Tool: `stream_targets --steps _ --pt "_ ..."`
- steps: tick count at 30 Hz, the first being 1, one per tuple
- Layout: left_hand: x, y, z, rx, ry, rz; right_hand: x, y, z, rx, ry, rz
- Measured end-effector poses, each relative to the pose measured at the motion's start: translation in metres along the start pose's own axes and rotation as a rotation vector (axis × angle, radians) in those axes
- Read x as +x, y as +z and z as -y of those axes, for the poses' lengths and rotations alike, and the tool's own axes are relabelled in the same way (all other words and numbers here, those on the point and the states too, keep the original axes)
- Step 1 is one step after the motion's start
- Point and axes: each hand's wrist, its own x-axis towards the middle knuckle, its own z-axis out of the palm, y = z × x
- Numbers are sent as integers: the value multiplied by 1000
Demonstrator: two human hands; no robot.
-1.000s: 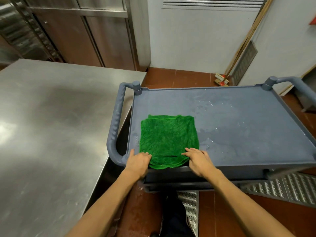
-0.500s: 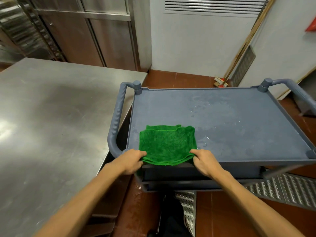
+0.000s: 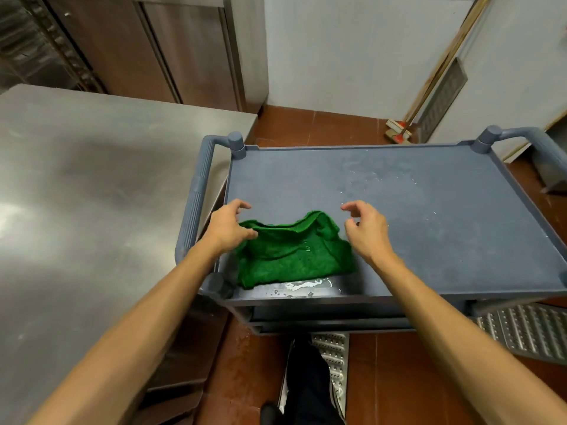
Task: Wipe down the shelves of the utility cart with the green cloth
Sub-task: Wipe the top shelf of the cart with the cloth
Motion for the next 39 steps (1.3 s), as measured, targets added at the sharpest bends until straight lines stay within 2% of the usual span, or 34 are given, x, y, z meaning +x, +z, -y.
stream_targets --steps 1,3,5,7,10,15,27,30,39 --pt "2 6 3 71 37 -43 0 3 -6 -44 -43 36" --pt "0 20 11 184 178 -71 -8 11 -21 -159 -147 240" --pt "-9 39 21 270 283 29 -17 22 -38 -374 -254 503" --pt "-19 60 30 446 336 168 -27 32 -54 -530 -314 605" --pt "-27 84 45 744 371 293 -37 42 -65 -537 -376 488" --pt "-27 95 49 794 391 167 -43 45 -63 -563 -381 375" --pt "-59 86 61 698 368 205 -84 37 -67 -554 -358 439" --pt "-71 85 59 705 360 218 -91 36 -63 -552 -303 455" --pt "-83 69 43 704 313 312 -84 23 -40 -578 -153 656"
